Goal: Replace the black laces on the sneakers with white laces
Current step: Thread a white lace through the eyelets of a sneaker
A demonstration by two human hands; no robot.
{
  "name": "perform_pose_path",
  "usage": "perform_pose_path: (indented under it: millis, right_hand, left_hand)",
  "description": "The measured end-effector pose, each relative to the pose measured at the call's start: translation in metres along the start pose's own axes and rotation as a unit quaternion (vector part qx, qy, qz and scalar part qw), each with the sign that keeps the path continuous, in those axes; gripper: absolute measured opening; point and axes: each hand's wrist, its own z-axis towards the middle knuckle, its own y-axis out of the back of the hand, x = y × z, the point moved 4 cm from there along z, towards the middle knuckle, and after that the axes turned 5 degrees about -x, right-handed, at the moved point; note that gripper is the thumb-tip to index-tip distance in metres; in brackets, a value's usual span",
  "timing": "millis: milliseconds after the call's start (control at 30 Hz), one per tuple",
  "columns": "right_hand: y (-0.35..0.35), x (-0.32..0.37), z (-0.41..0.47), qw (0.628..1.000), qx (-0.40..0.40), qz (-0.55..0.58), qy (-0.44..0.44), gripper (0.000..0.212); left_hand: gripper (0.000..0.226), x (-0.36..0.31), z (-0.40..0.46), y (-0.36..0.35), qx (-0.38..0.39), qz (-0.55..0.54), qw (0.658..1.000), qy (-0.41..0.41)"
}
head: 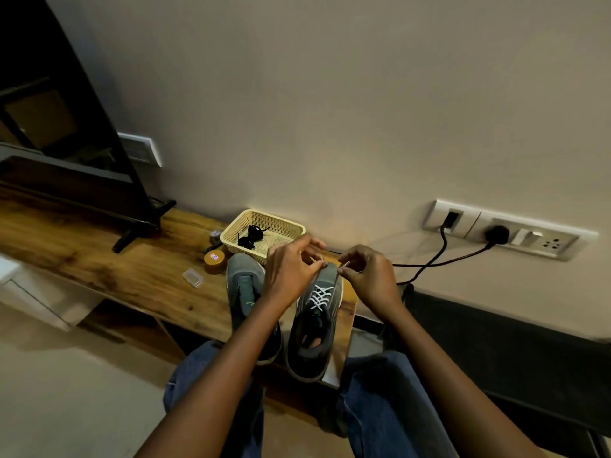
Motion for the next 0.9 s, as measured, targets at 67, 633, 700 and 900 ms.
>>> perform_pose_path:
  millis: [67, 633, 700, 900]
  right_hand:
    - [-0.004, -0.001, -0.001, 0.998, -0.009, 0.052, -0.032, 0.020]
    - [-0.009, 0.012, 0.003, 0.998, 0.003, 0.028, 0.053, 0.033]
    - [-0.009, 0.014, 0.004, 0.998, 0.009, 0.014, 0.068, 0.034]
    - [-0.011, 0.000, 0.007, 0.995, 0.046, 0.082, -0.020, 0.037]
  left_hand:
    - [0.031, 0.003, -0.004, -0.004, 0.016, -0.068, 0.996, 0.053]
    - [0.013, 0.008, -0.001, -0.012, 0.069, -0.189, 0.973, 0.117]
    - [0.013, 0.006, 0.001, -0.010, 0.071, -0.162, 0.979, 0.105]
    - [0.022, 0.018, 0.002, -0.012, 0.097, -0.105, 0.986, 0.091]
